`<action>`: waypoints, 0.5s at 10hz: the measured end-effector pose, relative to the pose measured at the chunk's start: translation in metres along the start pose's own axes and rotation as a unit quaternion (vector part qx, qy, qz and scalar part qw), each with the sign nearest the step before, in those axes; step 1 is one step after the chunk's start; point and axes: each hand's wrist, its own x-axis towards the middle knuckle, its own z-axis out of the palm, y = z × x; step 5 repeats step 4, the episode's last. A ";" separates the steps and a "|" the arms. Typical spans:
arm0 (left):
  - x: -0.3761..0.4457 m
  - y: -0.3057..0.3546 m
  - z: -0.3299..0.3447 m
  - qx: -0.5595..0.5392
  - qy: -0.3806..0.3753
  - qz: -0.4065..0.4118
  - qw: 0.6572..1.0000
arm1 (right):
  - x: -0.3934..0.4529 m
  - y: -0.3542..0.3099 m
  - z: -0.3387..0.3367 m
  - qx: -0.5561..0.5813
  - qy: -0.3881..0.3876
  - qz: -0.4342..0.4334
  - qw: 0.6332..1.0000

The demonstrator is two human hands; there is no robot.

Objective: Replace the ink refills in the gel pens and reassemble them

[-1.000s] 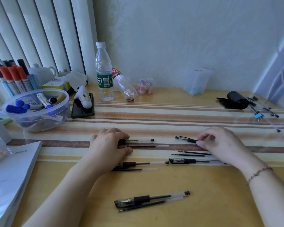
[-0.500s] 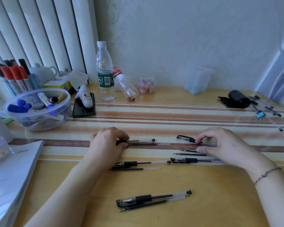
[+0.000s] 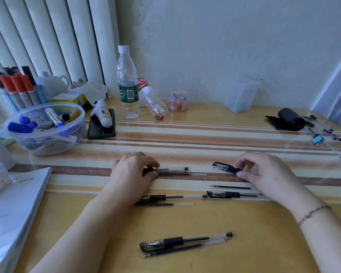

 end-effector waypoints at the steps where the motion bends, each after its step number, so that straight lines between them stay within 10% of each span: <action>1: -0.002 0.001 -0.001 -0.006 0.005 0.003 1.000 | 0.002 0.001 0.003 0.001 0.006 -0.005 1.000; 5: -0.006 0.008 -0.001 -0.052 0.124 0.067 0.989 | 0.001 0.004 0.001 0.068 0.023 -0.006 0.997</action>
